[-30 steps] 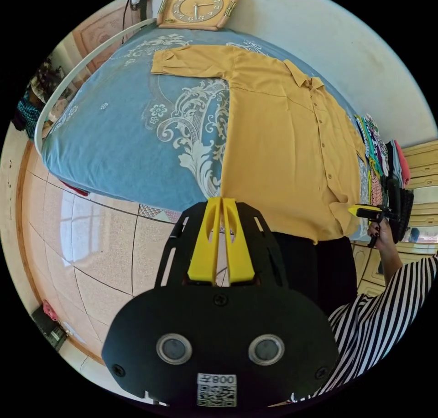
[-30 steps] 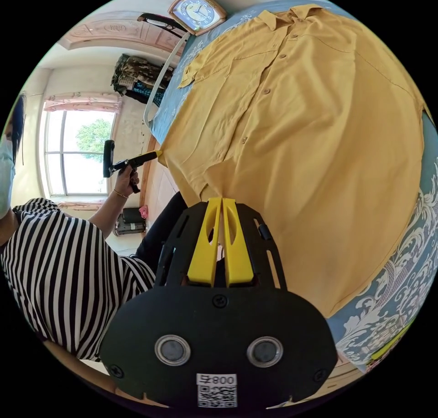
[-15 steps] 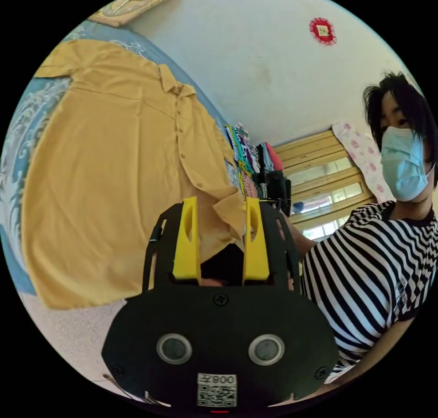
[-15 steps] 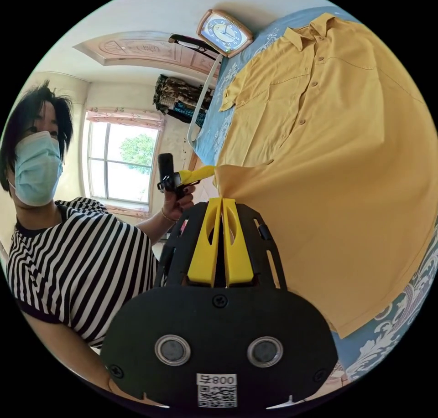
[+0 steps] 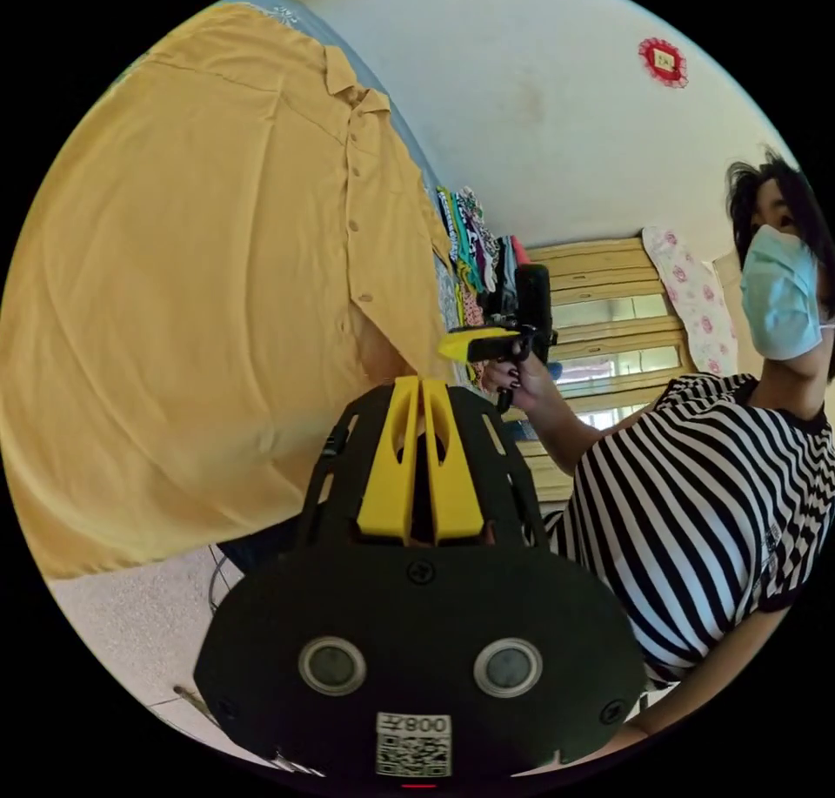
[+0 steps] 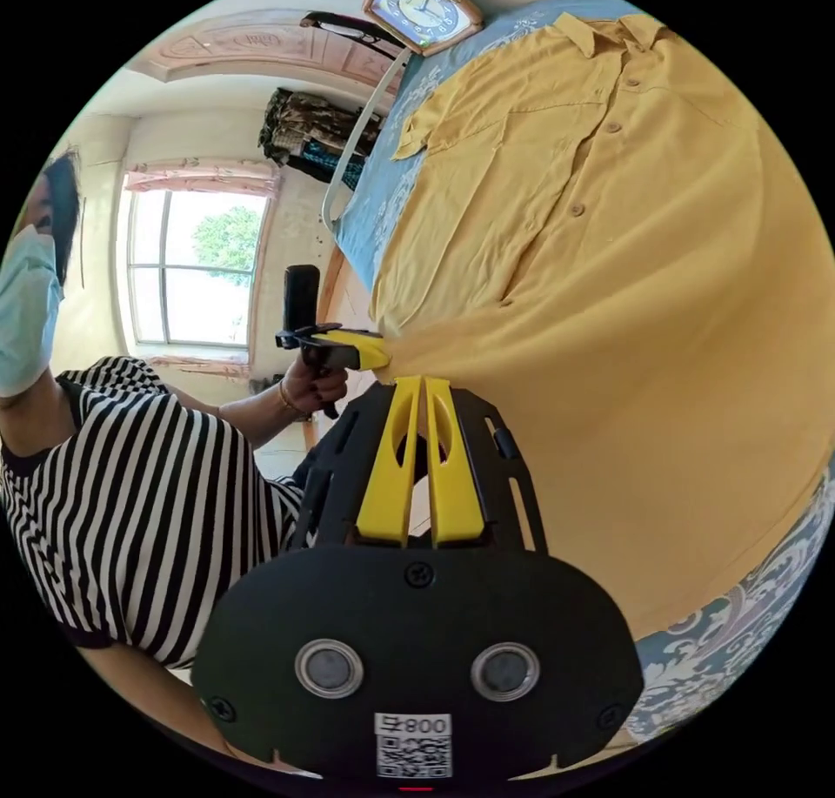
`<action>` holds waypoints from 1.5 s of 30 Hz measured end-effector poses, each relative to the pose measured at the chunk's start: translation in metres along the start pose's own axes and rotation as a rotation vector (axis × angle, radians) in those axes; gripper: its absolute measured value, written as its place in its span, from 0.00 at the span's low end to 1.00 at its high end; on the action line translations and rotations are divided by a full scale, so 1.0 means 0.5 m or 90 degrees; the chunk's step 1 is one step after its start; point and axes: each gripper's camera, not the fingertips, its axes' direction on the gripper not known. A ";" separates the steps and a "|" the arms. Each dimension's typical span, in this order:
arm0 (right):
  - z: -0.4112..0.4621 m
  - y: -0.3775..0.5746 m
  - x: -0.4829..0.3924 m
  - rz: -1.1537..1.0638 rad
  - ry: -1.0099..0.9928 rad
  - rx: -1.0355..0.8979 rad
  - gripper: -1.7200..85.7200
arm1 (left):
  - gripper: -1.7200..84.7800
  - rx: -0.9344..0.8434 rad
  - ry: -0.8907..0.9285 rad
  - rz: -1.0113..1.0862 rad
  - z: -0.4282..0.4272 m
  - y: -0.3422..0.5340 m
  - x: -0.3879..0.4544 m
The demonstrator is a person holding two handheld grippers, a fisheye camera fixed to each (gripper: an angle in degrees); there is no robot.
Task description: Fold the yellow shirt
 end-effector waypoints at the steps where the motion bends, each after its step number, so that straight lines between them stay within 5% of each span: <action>1: -0.021 -0.034 0.008 -0.010 0.033 0.017 0.04 | 0.02 -0.002 0.003 -0.002 0.001 0.001 -0.002; 13: -0.120 -0.500 0.133 0.023 0.412 0.145 0.10 | 0.02 -0.080 0.020 0.041 0.068 -0.030 0.004; 24: -0.091 -0.618 0.196 0.053 0.510 0.152 0.06 | 0.02 -0.095 0.049 0.048 0.096 -0.050 -0.021; 45: -0.244 -0.651 0.241 0.035 0.271 0.265 0.02 | 0.02 -0.070 0.042 0.069 0.065 -0.025 -0.009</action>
